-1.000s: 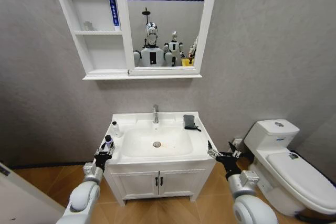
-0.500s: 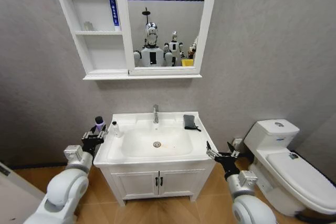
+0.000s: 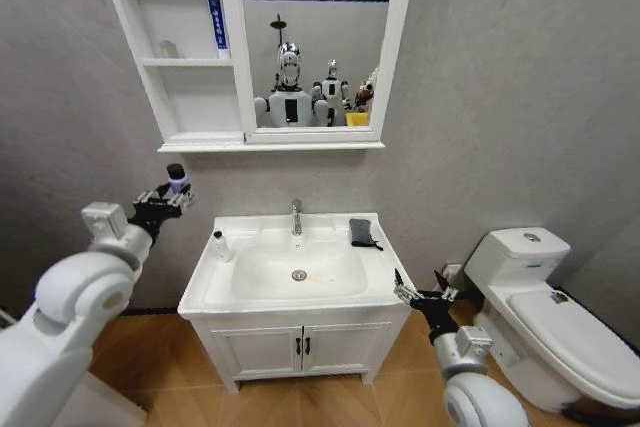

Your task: Move facial cleanser and shampoo from washbasin to cabinet, then wipe washbasin with towel.

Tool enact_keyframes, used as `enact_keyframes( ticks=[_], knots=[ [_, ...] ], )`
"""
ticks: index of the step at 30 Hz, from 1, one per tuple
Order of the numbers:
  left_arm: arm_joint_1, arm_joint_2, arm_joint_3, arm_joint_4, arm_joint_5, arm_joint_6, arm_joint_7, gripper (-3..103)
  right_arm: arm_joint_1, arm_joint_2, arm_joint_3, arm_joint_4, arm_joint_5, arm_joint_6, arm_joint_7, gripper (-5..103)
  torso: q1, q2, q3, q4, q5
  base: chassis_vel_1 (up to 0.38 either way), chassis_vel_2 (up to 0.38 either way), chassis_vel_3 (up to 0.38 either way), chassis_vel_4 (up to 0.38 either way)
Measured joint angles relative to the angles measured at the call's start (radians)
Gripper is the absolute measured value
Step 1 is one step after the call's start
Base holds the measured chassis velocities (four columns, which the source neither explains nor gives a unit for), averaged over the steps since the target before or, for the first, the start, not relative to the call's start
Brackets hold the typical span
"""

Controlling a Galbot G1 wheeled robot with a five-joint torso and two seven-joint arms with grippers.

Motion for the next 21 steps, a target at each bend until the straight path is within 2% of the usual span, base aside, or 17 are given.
enact_keyframes(
  ticks=[2,3,5,6,8,9,11,12,13,14,15,17,18,20,21],
  knots=[
    [-0.138,0.038,0.054,0.074,-0.064,0.018,0.002,42,0.0,-0.001,-0.006,-0.001,0.001,-0.003,0.0,100,0.0,0.0,0.0,0.0,0.0002,0.0,0.0,0.0,0.0],
    [-0.138,0.038,0.054,0.074,-0.064,0.018,0.002,42,0.0,-0.001,-0.006,-0.001,0.001,-0.003,0.0,100,0.0,0.0,0.0,0.0,0.0002,0.0,0.0,0.0,0.0],
    [-0.273,0.073,0.127,0.149,-0.117,0.035,0.031,42,0.005,-0.005,-0.011,0.0,0.005,-0.013,0.0,100,0.0,0.0,0.0,0.0,0.0,0.0,0.0,0.0,0.0],
    [-0.273,0.073,0.127,0.149,-0.117,0.035,0.031,42,0.005,-0.005,-0.011,0.0,0.005,-0.013,0.0,100,0.0,0.0,0.0,0.0,0.0,0.0,0.0,0.0,0.0],
    [-0.4,0.092,0.196,0.222,-0.126,0.042,0.078,42,0.01,-0.012,-0.01,-0.001,0.009,-0.018,0.0,100,0.0,0.0,0.0,0.0003,0.0,0.0,0.0,0.0,0.0],
    [-0.4,0.092,0.196,0.222,-0.126,0.042,0.078,42,0.01,-0.012,-0.01,-0.001,0.009,-0.018,0.0,100,0.0,0.0,0.0,0.0003,0.0,0.0,0.0,0.0,0.0],
    [-0.518,0.092,0.271,0.299,-0.145,0.044,0.108,42,0.009,-0.017,-0.007,-0.005,0.018,-0.021,0.0,100,0.0,0.0,0.0,0.0004,0.0003,0.0,0.0,0.0,0.0],
    [-0.598,0.082,0.336,0.366,-0.152,0.045,0.127,42,0.008,-0.02,-0.007,-0.006,0.032,-0.029,0.002,100,0.0,0.0,0.0,0.0003,0.0004,0.0,0.0,0.0,0.0],
    [-0.598,0.082,0.336,0.366,-0.152,0.045,0.127,42,0.008,-0.02,-0.007,-0.006,0.032,-0.029,0.002,100,0.0,0.0,0.0,0.0003,0.0004,0.0,0.0,0.0,0.0],
    [-0.683,0.065,0.412,0.437,-0.154,0.045,0.143,42,0.009,-0.022,-0.006,-0.008,0.041,-0.035,0.003,100,0.0,0.0,0.0,0.0001,0.0001,0.0,0.0,0.0,0.0],
    [-0.683,0.065,0.412,0.437,-0.154,0.045,0.143,42,0.009,-0.022,-0.006,-0.008,0.041,-0.035,0.003,100,0.0,0.0,0.0,0.0001,0.0001,0.0,0.0,0.0,0.0],
    [-0.828,0.018,0.531,0.549,-0.149,0.046,0.171,42,0.012,-0.025,-0.005,-0.009,0.048,-0.039,0.006,100,0.0,0.0,0.0,-0.0001,-0.0001,0.0,0.0,0.0,0.0],
    [-0.828,0.018,0.531,0.549,-0.149,0.046,0.171,42,0.012,-0.025,-0.005,-0.009,0.048,-0.039,0.006,100,0.0,0.0,0.0,-0.0001,-0.0001,0.0,0.0,0.0,0.0],
    [-0.942,-0.035,0.611,0.648,-0.097,0.036,0.217,42,0.01,-0.026,-0.003,-0.004,0.067,-0.052,0.011,100,0.0,0.0,0.0,-0.0002,0.0005,0.0,0.0,0.0,0.0],
    [-0.942,-0.035,0.611,0.648,-0.097,0.036,0.217,42,0.01,-0.026,-0.003,-0.004,0.067,-0.052,0.011,100,0.0,0.0,0.0,-0.0002,0.0005,0.0,0.0,0.0,0.0]
  ],
)
